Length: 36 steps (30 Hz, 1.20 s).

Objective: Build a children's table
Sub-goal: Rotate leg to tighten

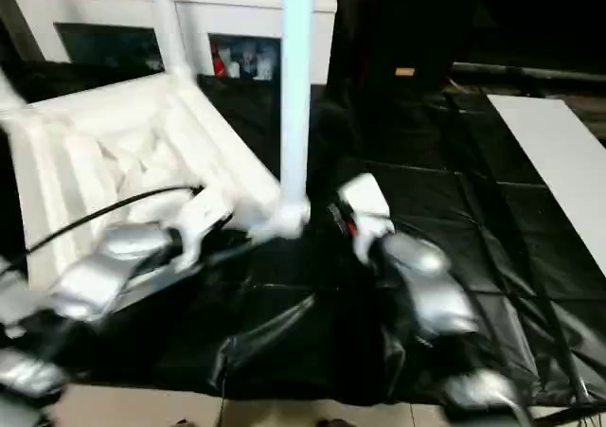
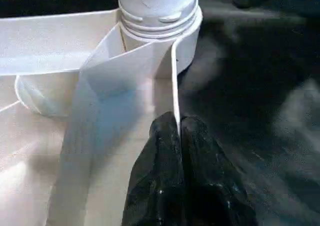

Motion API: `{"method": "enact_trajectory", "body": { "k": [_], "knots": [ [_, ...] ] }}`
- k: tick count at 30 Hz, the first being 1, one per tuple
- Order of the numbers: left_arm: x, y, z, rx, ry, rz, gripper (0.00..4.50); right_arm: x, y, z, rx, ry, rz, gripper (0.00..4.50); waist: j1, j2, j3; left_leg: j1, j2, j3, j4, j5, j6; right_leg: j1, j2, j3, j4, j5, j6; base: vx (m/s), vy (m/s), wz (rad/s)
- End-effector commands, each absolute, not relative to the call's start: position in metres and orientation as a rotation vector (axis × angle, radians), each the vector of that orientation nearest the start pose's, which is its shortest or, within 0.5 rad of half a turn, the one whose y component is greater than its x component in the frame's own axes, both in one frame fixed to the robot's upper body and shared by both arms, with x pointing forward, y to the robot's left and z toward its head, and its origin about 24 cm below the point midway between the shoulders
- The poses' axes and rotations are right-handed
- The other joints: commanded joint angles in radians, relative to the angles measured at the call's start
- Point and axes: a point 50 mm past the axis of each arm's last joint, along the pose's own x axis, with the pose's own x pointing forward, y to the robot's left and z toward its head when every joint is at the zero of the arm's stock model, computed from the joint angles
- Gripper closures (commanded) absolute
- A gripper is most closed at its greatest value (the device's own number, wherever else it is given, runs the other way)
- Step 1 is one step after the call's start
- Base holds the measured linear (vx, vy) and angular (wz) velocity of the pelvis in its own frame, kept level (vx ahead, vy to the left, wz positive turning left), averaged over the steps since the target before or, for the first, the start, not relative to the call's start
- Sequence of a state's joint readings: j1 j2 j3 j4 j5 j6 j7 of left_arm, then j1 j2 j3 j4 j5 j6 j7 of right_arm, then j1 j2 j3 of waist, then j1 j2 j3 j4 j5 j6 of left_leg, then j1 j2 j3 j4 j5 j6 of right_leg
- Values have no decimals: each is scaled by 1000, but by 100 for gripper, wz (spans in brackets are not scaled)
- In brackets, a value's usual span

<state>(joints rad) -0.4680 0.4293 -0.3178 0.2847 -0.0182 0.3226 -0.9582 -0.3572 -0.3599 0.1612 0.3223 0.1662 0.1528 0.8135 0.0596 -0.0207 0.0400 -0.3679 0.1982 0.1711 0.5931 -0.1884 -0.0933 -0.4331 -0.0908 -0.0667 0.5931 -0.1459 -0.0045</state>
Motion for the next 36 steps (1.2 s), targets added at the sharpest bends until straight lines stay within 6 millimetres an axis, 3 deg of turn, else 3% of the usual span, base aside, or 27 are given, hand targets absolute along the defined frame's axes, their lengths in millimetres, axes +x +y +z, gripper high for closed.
{"method": "enact_trajectory", "body": {
  "k": [1, 6, 11, 12, 18, 23, 24, 27, 29, 36],
  "knots": [
    [292, 122, 54, 422, 469, -1252, 450, 294, -143, 54, -173, 246, 1017, 35, 0, 2, -56, 10, 25, 4, -75, -278, 64, 60, -36, 38, -69, -307, -181, 0, 0, 0],
    [288, 129, 54, 459, 511, -1312, 450, 290, -139, 55, -197, 262, 1085, 35, 3, 3, -53, 13, 25, 4, -77, -290, 42, 55, -35, 39, -71, -339, -177, 0, 0, 0],
    [293, 135, 54, 523, 513, -1277, 450, 296, -135, 55, -216, 255, 1062, 35, 0, 3, -53, 10, 24, 0, -81, -300, 23, 60, -37, 38, -71, -358, -163, 0, 0, 0],
    [295, 136, 54, 514, 524, -1252, 423, 297, -133, 55, -222, 254, 1063, 33, 0, 1, -53, 10, 24, 0, -81, -299, 22, 60, -38, 38, -71, -357, -163, 0, 0, 0],
    [298, 140, 54, 514, 542, -1215, 380, 297, -131, 56, -224, 251, 1076, 32, -4, 0, -54, 5, 23, -3, -81, -287, 22, 65, -40, 38, -71, -373, -151, 0, 0, 0],
    [297, 139, 53, 486, 547, -1224, 380, 298, -130, 57, -220, 248, 1075, 32, -4, 0, -56, 5, 24, -1, -80, -265, 25, 66, -38, 38, -65, -325, -170, 0, 0, 0],
    [298, 140, 53, 477, 548, -1221, 407, 298, -130, 57, -220, 249, 1077, 32, -4, 1, -56, 5, 24, -1, -79, -263, 26, 66, -38, 38, -65, -317, -175, 0, 0, 0],
    [298, 140, 53, 452, 549, -1219, 407, 298, -130, 55, -227, 259, 1089, 32, -5, 2, -55, 7, 24, 0, -79, -269, 26, 65, -37, 38, -65, -311, -181, 0, 0, 0],
    [298, 140, 53, 452, 551, -1223, 444, 298, -130, 54, -233, 264, 1093, 32, -4, 1, -55, 6, 24, 0, -80, -273, 26, 66, -38, 38, -66, -322, -181, 0, 0, 0],
    [294, 139, 52, 438, 552, -1252, 449, 302, -131, 48, -248, 288, 1081, 32, -6, 0, -54, 7, 24, -1, -80, -288, 21, 64, -39, 37, -70, -362, -171, 0, 0, 0]
  ]
}}
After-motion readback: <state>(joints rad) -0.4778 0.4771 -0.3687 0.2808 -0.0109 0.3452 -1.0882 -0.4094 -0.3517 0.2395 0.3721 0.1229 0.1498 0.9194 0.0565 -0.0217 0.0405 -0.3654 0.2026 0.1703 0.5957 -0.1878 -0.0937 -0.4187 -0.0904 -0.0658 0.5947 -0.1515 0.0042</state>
